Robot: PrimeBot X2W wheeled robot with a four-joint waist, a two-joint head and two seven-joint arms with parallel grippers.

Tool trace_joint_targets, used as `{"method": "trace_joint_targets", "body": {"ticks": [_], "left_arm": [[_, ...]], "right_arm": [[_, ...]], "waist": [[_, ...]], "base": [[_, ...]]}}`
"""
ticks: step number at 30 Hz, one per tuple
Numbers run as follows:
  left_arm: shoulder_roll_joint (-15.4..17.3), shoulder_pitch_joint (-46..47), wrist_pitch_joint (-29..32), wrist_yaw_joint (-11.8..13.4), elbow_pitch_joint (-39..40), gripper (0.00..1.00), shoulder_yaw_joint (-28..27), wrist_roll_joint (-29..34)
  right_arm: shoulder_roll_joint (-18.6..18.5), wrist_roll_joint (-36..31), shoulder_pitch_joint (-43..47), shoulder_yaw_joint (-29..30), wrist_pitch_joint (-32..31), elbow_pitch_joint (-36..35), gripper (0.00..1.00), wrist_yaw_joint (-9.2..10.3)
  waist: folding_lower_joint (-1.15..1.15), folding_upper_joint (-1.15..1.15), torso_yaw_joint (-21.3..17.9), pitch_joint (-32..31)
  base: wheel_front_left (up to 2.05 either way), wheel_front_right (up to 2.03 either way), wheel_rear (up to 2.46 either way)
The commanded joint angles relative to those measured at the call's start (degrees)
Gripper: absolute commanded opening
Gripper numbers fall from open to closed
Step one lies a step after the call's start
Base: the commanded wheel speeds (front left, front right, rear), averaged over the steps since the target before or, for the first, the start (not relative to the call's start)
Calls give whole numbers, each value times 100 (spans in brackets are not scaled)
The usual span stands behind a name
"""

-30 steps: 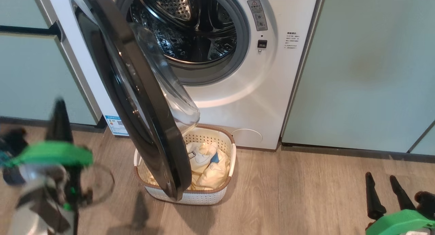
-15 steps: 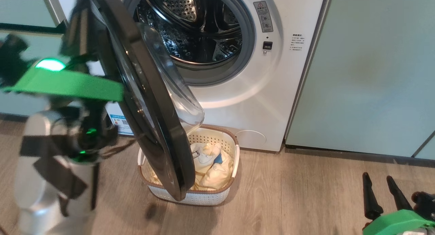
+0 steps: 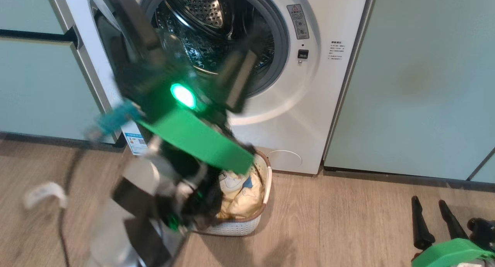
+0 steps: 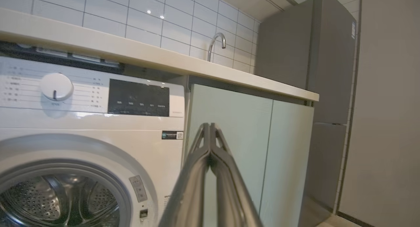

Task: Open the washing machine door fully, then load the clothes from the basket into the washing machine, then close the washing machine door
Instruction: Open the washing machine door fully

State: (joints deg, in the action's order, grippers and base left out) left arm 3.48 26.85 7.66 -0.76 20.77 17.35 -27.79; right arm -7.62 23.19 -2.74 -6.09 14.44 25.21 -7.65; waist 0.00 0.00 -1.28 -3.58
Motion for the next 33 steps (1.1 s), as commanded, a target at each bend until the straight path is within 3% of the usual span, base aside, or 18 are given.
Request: {"method": "trace_joint_targets", "body": {"ticks": [1,7,21,33], "left_arm": [[41,74,95,25,276,0,42,10],[-3,-235,265,51,406,0,808,32],[54,-1081,156,-131,-220,0,1994,353],[105,-1284,-620,-135,-1564,0,2279,759]], "right_arm": [[-84,10,-173,-96,56,-157,100,16],[-80,-3,-148,-66,56,-156,100,16],[-77,-2,-104,-63,56,-175,100,16],[-69,-5,-133,-94,56,-181,100,16]], "waist": [[0,0,5,-13],[0,0,50,-34],[0,0,148,-68],[0,0,97,22]], "base": [[0,0,0],[0,0,0],[0,0,0],[0,0,0]]}}
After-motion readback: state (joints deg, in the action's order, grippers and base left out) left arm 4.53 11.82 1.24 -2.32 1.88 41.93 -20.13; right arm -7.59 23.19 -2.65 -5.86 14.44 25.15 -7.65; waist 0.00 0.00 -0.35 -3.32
